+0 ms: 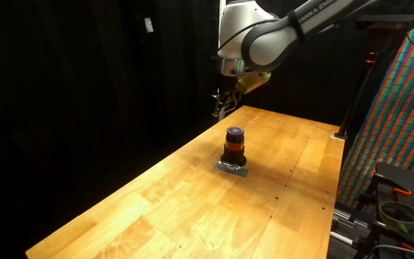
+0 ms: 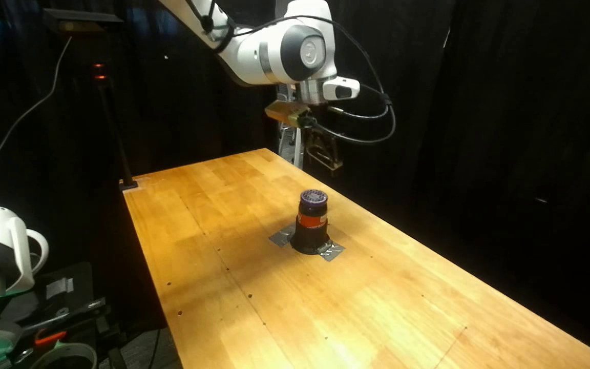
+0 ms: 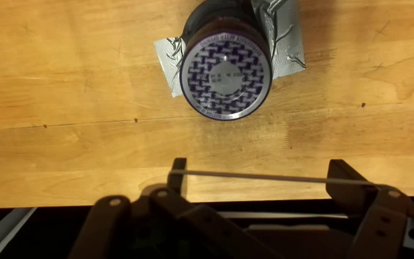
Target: Put the rubber band on the cup
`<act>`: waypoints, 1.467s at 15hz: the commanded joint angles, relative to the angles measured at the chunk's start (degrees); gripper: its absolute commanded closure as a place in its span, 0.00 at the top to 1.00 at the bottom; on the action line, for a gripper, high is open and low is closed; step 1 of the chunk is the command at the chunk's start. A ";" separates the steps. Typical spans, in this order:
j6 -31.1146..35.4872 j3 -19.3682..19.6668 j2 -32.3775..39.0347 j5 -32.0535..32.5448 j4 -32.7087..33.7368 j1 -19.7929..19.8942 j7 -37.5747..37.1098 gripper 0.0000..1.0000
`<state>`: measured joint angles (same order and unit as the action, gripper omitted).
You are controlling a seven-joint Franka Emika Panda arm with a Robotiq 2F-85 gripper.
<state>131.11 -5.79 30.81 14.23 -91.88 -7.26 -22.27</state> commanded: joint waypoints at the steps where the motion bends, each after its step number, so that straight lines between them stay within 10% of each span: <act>1: -2.22 1.62 7.60 -5.00 9.63 -0.63 5.81 1.00; 22: -3.83 2.70 7.37 -12.75 1.97 1.89 12.61 1.00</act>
<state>125.41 -2.81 40.11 3.91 -86.50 -5.96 -11.56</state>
